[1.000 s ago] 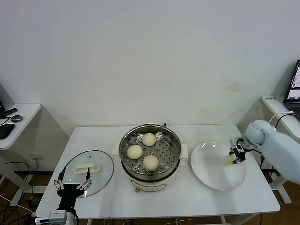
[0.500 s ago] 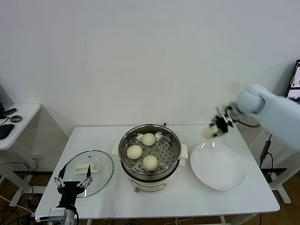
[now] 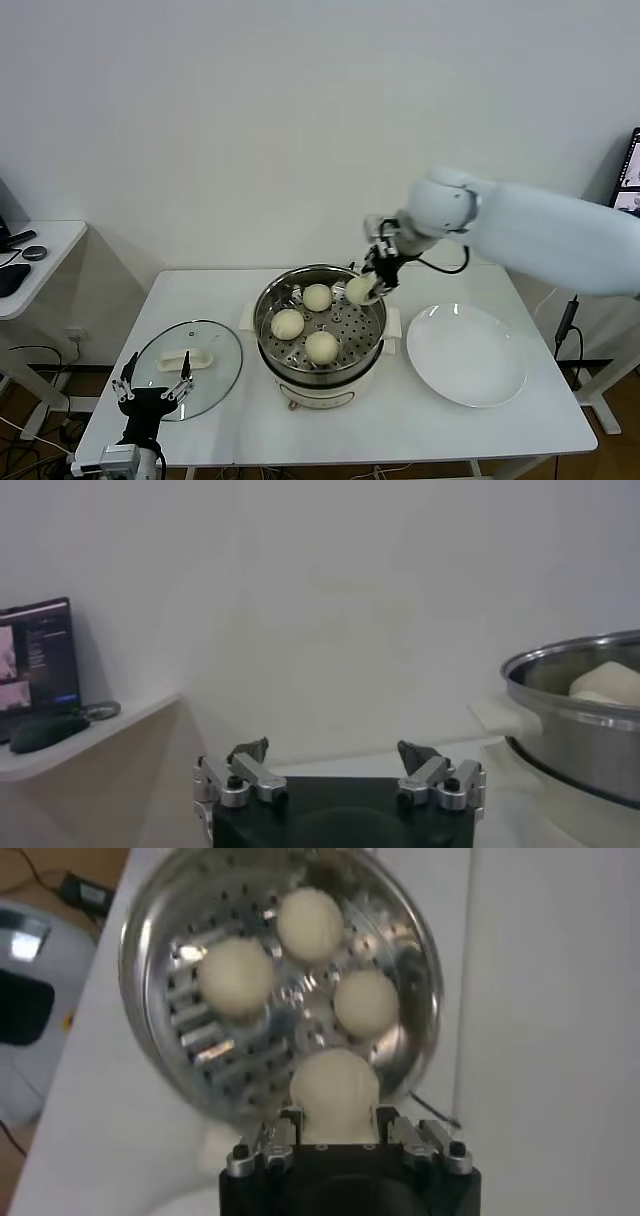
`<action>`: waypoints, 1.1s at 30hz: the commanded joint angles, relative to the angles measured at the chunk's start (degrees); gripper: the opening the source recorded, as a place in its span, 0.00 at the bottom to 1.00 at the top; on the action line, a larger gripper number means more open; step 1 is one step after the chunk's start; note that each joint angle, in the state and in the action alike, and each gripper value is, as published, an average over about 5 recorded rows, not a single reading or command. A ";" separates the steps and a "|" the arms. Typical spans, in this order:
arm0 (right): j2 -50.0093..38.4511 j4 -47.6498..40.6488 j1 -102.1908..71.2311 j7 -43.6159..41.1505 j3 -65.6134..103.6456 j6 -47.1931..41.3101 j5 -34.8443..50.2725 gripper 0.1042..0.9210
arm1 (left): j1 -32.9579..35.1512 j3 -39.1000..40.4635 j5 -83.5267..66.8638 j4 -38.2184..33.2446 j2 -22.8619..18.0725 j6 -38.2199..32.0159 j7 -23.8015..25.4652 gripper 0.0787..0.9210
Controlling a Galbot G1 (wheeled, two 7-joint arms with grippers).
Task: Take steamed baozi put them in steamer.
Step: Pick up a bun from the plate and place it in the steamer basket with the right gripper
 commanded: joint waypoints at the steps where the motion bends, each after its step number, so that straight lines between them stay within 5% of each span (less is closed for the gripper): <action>1: 8.44 -3.60 -3.72 3.85 -3.76 -7.13 0.35 0.43 | 0.19 -0.09 -0.05 -0.30 -0.09 -0.08 -0.03 0.88; 22: 7.61 -8.75 -10.60 4.86 -0.32 -5.72 -5.30 0.44 | 0.13 -1.28 -0.90 0.02 -0.08 -0.31 0.02 0.88; 33: 2.40 -1.64 -6.21 5.50 2.46 -6.87 -1.70 0.77 | -0.05 -1.24 -0.81 0.08 0.00 -0.22 0.04 0.88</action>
